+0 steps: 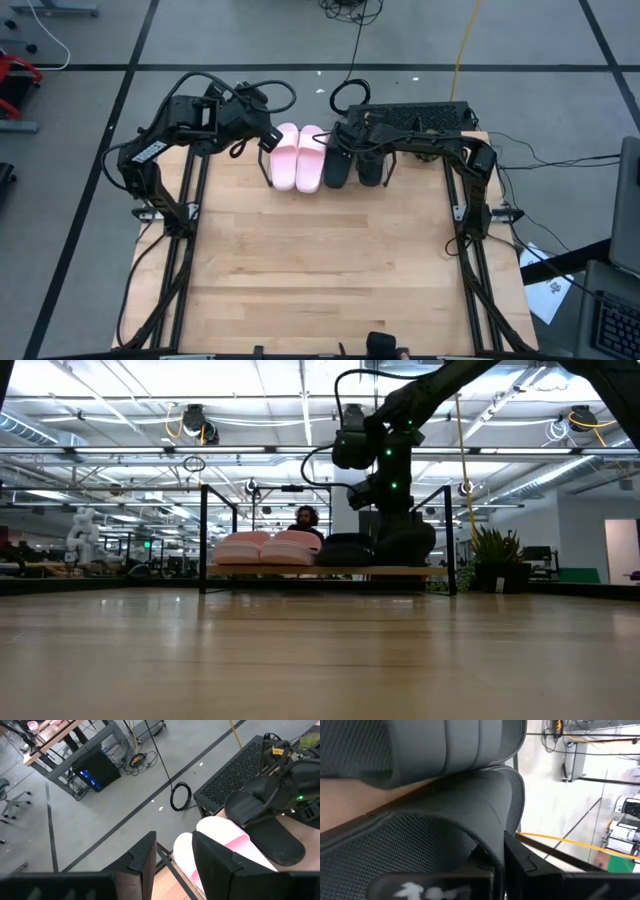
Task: Pick and place slides into the shelf
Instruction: Put the black slipper on the shelf
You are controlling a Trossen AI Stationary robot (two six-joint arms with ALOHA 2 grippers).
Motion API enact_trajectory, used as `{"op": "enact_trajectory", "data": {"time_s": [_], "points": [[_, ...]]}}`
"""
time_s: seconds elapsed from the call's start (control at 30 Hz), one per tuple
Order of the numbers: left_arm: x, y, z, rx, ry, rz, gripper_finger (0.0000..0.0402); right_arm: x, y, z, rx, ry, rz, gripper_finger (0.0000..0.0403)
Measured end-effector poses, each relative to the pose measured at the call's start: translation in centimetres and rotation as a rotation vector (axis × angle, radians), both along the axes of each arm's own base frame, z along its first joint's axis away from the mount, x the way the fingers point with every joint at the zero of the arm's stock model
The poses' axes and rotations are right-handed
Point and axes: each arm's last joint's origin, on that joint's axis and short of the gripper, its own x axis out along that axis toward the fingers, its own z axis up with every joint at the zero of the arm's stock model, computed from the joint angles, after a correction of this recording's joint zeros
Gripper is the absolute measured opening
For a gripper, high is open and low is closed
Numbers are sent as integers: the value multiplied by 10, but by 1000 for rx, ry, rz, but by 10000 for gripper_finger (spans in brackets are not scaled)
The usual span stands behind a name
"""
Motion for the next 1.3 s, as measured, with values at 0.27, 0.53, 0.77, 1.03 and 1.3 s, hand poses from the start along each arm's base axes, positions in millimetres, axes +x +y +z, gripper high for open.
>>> {"op": "enact_trajectory", "data": {"time_s": [0.27,0.53,0.77,1.03,1.3], "points": [[0,0,0,0,1,-1,129,4,-2,-1,8,-32,19,0],[0,0,0,2,4,-3,129,6,-3,-10,18,-1,24,0],[0,0,0,2,6,-4,129,6,-2,-13,22,-6,2,6],[0,0,0,2,6,-4,129,4,-1,-14,44,46,33,27],[0,0,0,2,6,-4,129,3,0,-14,51,59,41,65]]}}
